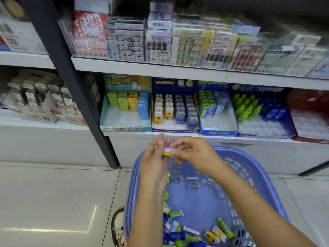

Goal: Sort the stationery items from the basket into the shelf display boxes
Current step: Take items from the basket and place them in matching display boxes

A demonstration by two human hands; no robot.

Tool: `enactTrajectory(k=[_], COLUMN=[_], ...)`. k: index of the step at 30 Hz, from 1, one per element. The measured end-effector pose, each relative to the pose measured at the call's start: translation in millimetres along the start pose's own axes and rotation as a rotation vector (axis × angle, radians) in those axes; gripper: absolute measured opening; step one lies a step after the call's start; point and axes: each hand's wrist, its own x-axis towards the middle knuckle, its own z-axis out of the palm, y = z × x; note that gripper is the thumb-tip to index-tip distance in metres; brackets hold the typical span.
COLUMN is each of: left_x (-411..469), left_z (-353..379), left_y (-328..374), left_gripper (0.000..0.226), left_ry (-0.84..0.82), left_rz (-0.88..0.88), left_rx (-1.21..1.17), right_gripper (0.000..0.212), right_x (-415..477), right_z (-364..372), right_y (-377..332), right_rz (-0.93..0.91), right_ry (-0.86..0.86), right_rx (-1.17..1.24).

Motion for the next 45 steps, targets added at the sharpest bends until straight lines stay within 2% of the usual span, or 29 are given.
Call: enactTrajectory(k=[3,7,9,13,16,19,21,23,26,28,36,40,43,45], left_x=[-8,-14,-15,-16,-11,1,11,19,28,31,38,39,38,33], left_z=[7,10,14,34,52,68,77,87,96,96,86,86,89,88], left_y=[-5,-13,-17,-30,-39,-48,-55,-62,-72,-76,-81,-82,-79,-78], left_gripper=[0.022,0.023,0.018,0.021,0.023,0.029,0.041,0.052,0.062,0.066,0.068,0.068,0.068,0.065], left_ry=[-0.112,-0.237,-0.277,-0.337,-0.35,-0.364,-0.438,-0.566,-0.68,-0.684,-0.703,-0.708,-0.724,-0.734], left_rz=[-0.087,-0.184,-0.147,-0.023,0.083,0.237,0.377,0.474,0.518,0.569,0.682,0.681,0.65,0.644], left_rx=[0.147,0.371,0.362,0.367,0.471,0.812,1.177,1.496,1.802,1.888,1.889,1.879,1.89,1.815], right_gripper=[0.017,0.03,0.027,0.02,0.01,0.013,0.011,0.009,0.017,0.018,0.013,0.021,0.026,0.026], right_x=[-10,-21,-25,-29,-29,-16,0,20,53,71,96,94,97,91], right_z=[-21,-51,-60,-74,-88,-120,-147,-172,-195,-202,-215,-211,-204,-197], right_y=[5,7,12,21,17,10,5,2,4,8,6,4,-12,-22], right_rz=[-0.098,-0.177,-0.132,-0.015,-0.059,-0.136,-0.198,-0.251,-0.22,-0.169,-0.111,-0.089,0.057,0.139], right_ry=[0.099,0.059,0.112,0.268,0.313,0.494,0.657,0.741,0.687,0.64,0.424,0.415,0.345,0.337], right_rx=[-0.024,-0.064,0.007,0.35,0.339,0.163,-0.118,-0.427,-0.679,-0.751,-0.828,-0.96,-1.017,-1.03])
